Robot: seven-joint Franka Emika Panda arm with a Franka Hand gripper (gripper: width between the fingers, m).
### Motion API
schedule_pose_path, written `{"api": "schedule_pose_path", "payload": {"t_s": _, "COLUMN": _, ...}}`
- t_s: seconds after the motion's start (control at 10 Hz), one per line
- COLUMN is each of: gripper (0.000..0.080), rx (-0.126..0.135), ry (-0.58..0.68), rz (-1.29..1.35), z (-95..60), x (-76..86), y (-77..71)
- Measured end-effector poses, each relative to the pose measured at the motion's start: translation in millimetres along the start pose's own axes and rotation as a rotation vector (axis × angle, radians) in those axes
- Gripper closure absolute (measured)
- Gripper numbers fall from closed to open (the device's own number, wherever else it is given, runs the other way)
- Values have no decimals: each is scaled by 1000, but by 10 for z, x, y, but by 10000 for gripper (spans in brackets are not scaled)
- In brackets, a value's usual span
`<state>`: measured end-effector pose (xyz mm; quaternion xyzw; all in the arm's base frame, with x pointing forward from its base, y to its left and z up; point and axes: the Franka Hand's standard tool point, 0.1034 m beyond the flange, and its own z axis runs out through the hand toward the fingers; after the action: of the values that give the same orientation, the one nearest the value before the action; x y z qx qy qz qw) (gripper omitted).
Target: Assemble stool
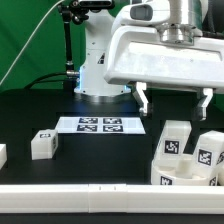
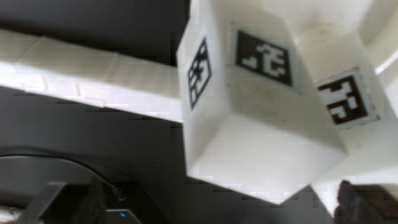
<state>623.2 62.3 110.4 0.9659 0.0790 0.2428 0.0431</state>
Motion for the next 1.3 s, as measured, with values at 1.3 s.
{"api": "schedule_pose_path", "payload": {"t_s": 1.3, "gripper": 150, "rx": 172, "ry": -426, "rz": -270, "z": -19, "x": -83, "y": -172}}
